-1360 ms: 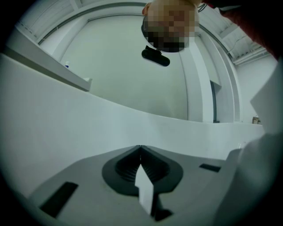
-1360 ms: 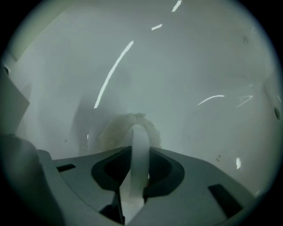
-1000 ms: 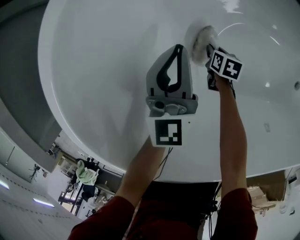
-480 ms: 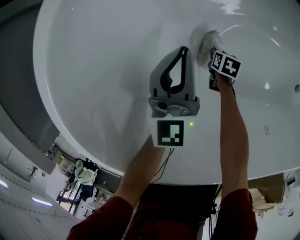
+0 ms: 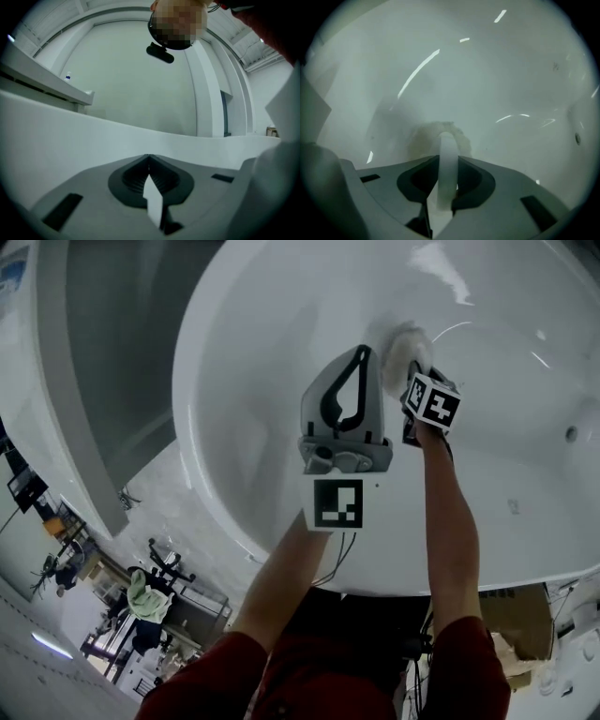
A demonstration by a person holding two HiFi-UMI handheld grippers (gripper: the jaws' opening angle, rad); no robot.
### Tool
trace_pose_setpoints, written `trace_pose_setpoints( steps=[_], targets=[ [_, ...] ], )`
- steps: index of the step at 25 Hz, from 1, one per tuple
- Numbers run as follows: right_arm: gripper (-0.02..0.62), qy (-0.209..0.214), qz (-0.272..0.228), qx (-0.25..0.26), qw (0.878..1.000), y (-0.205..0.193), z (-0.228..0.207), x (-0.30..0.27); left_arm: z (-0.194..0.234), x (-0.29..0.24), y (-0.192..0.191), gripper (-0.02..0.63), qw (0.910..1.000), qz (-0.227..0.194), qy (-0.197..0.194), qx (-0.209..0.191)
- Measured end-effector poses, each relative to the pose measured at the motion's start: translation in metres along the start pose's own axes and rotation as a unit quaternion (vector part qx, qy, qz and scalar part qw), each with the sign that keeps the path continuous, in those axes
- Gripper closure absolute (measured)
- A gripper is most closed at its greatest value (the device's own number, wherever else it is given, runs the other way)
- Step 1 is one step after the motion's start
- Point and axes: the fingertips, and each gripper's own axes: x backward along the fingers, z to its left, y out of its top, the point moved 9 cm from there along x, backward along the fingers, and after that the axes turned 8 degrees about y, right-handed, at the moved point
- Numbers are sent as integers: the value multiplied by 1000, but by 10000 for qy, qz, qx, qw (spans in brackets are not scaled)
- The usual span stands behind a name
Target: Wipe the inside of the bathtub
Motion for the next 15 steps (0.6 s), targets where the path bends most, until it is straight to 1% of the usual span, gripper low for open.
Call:
trace_pose_setpoints(
  steps=[3, 4, 7, 9, 10, 13, 14, 15],
  targets=[
    [495, 174, -72, 163, 9997, 6, 32, 42, 9, 21, 27, 591, 9998, 96, 135, 138],
    [495, 231, -107, 201, 9995, 10, 45, 56, 14, 29, 39, 591, 9998, 103, 148, 127],
    [495, 442, -219, 336, 9982, 25, 89, 103, 30, 52, 84, 591, 9999, 32, 113, -67],
    [495, 563, -256, 426, 9972, 28, 113, 134, 41, 69, 108, 591, 9995, -57, 88, -287],
    [495, 629, -282, 453, 9966, 28, 125, 149, 47, 79, 117, 591, 9995, -128, 128, -273],
    [495, 807, -536, 616, 9934, 35, 159, 189, 68, 105, 142, 591, 9976, -473, 442, 246],
    [495, 871, -581, 678, 9922, 32, 171, 204, 75, 117, 151, 591, 9967, -544, 528, 299],
    [495, 958, -565, 710, 9913, 26, 183, 221, 82, 131, 159, 592, 9968, -541, 564, 166]
  ],
)
